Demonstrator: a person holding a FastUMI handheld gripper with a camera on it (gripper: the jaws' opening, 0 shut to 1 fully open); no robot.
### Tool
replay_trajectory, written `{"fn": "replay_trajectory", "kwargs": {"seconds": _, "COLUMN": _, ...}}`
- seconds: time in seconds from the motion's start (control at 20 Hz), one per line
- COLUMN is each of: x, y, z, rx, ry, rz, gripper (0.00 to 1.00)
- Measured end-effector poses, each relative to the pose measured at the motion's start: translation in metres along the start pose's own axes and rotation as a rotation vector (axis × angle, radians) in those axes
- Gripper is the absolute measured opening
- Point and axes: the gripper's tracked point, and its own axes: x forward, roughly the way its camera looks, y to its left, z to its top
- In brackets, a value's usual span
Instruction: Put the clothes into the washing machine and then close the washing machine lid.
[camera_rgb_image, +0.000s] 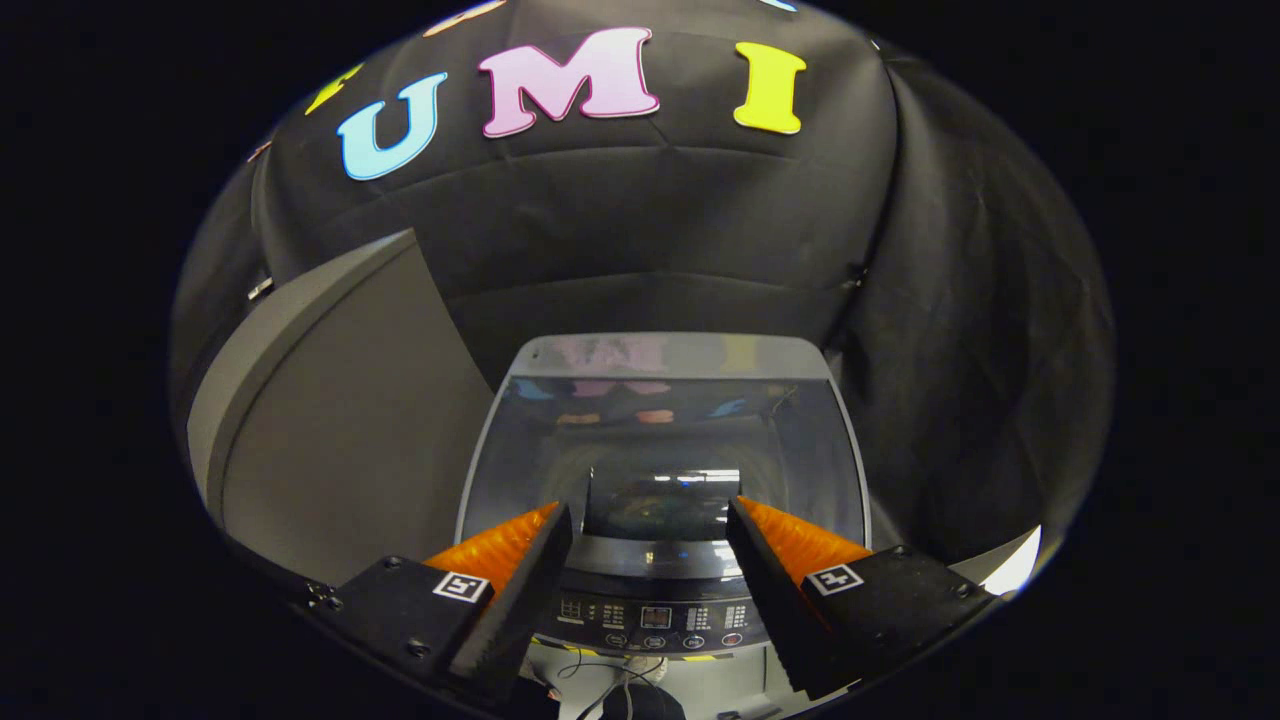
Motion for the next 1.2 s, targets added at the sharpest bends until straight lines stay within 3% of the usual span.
{"fn": "replay_trajectory", "kwargs": {"seconds": 0.3, "x": -0.052, "y": 0.033, "z": 0.102, "rx": 0.01, "ry": -0.245, "rz": 0.028, "gripper": 0.99}}
{"fn": "replay_trajectory", "kwargs": {"seconds": 0.6, "x": -0.124, "y": 0.08, "z": 0.174, "rx": 0.008, "ry": -0.503, "rz": 0.028, "gripper": 0.99}}
{"fn": "replay_trajectory", "kwargs": {"seconds": 0.85, "x": -0.164, "y": 0.14, "z": 0.185, "rx": 0.038, "ry": -0.577, "rz": 0.049, "gripper": 0.98}}
{"fn": "replay_trajectory", "kwargs": {"seconds": 1.2, "x": -0.191, "y": 0.262, "z": 0.157, "rx": 0.02, "ry": -0.571, "rz": 0.125, "gripper": 0.98}}
